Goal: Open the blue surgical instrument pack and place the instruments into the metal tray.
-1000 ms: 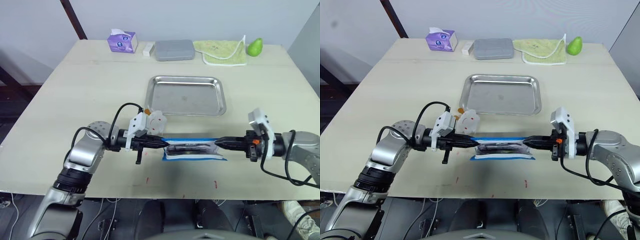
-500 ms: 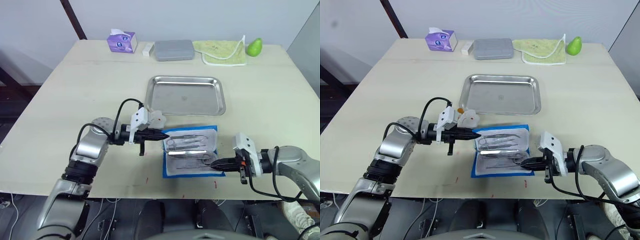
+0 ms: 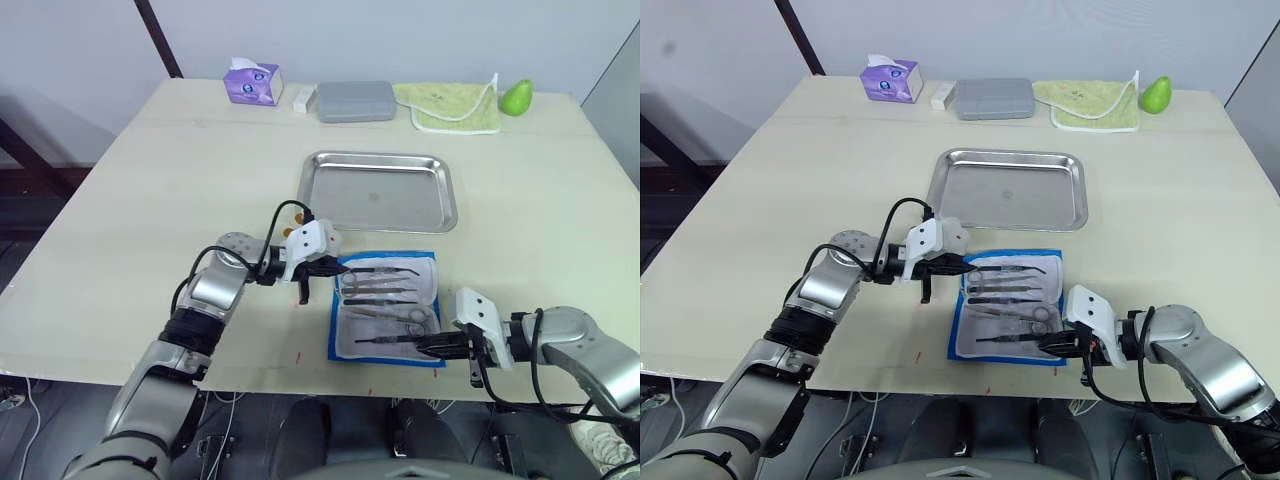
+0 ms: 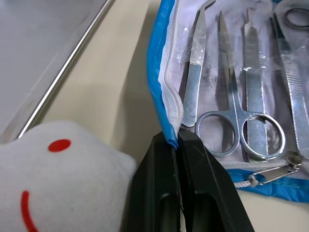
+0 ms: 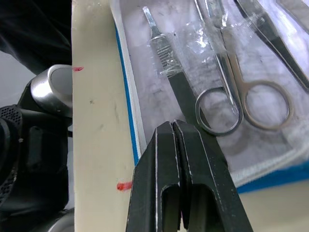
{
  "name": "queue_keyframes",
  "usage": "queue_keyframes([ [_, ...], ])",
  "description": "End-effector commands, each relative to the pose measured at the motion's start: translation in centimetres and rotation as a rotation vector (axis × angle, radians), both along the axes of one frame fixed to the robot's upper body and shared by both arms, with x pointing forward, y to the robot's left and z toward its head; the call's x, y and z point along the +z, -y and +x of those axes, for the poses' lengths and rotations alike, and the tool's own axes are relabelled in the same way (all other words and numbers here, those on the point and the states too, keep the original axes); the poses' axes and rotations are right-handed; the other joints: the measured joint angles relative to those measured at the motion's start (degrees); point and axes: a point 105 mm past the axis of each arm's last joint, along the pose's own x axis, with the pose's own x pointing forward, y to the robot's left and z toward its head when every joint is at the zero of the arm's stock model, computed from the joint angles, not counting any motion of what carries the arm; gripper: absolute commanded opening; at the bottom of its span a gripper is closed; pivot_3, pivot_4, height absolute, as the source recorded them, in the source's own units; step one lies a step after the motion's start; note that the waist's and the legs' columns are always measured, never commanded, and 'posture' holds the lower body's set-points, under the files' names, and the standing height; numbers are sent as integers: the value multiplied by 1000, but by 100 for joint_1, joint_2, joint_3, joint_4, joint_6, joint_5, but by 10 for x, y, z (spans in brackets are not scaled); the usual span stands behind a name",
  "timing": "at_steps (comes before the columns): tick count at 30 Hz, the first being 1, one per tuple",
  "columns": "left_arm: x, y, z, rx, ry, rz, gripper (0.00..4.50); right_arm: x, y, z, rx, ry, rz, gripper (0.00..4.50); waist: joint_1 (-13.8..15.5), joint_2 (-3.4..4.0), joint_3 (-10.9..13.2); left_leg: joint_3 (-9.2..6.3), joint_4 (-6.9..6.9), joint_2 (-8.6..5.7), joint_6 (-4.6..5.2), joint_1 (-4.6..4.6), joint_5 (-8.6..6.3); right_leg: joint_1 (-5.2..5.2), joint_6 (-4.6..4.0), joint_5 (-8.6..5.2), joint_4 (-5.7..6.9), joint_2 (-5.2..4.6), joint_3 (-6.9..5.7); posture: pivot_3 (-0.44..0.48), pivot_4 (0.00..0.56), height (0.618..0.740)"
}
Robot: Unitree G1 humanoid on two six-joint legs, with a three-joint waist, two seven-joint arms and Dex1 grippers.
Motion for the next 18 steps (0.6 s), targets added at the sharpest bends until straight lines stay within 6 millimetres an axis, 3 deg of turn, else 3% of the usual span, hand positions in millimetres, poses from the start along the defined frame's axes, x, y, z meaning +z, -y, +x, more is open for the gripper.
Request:
queue_keyframes([
  [1,0,1,6,11,39,30,0,-13,2,-1,-6,-13,-47,25,-5,0,-3,0,0,0,0,1,0,0,0,0,0,0,0,0,150,740],
  [11,-10,-1,7,18,26,61,0,-34,8,-3,-14,-41,-105,25,-10,-44,-79,-12,-1,0,0,11,0,14,-2,-1,-1,2,-10,0,150,740],
  [17,-9,-2,7,27,-12,35,0,-30,4,-1,-25,-38,-72,25,-11,-56,-127,-20,-3,1,0,14,0,19,-4,-2,-2,2,-18,0,150,740],
  [18,-8,-3,7,33,-14,27,304,-28,4,-1,-25,-33,-65,7,-14,-56,-129,-21,-3,1,0,14,0,19,-4,-2,-2,3,-18,0,150,740],
])
